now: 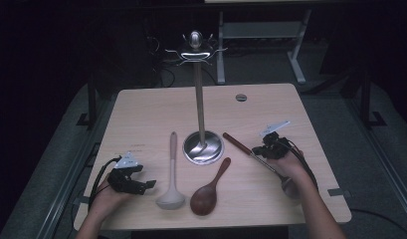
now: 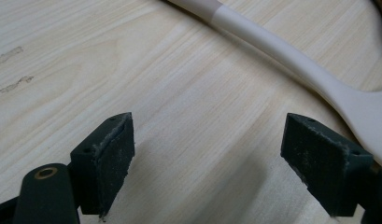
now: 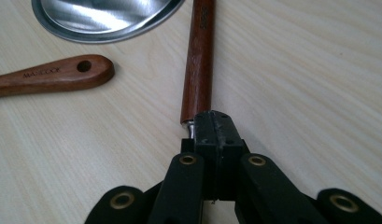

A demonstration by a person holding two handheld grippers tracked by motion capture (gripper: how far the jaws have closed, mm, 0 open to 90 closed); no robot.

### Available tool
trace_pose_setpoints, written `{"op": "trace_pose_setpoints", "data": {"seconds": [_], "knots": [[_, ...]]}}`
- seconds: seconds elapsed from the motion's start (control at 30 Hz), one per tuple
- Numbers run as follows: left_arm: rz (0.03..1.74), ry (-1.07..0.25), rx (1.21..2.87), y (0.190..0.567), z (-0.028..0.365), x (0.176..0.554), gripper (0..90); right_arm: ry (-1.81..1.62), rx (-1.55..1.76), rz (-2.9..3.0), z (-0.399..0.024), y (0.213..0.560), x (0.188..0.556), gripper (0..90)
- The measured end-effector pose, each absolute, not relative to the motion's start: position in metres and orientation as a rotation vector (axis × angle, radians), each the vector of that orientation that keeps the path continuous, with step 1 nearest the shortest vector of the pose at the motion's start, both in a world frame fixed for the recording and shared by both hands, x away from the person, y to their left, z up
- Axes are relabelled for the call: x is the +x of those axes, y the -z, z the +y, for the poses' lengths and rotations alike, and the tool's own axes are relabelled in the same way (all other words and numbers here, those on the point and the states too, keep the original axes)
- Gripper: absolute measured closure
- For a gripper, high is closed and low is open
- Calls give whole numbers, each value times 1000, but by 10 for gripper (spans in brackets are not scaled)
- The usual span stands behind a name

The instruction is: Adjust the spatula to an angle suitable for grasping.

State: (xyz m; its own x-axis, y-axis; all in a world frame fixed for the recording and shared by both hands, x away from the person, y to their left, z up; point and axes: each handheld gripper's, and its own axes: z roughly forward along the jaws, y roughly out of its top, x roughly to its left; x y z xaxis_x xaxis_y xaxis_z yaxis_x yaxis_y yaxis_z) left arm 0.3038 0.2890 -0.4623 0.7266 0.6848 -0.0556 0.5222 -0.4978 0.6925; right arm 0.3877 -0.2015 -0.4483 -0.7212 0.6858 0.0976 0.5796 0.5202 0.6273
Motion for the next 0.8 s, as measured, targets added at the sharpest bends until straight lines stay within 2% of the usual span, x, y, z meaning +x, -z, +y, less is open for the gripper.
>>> {"op": "trace_pose_setpoints", "data": {"seconds": [0.37,0.57,0.8], "knots": [[920,-282,2211,463,289,304,173,-876,1107,2617,-192,424,389,725],[922,-287,2211,463,290,304,173,-791,1091,2659,-183,421,397,690],[925,-283,2211,464,291,304,173,-581,1069,2761,-154,421,413,659]]}}
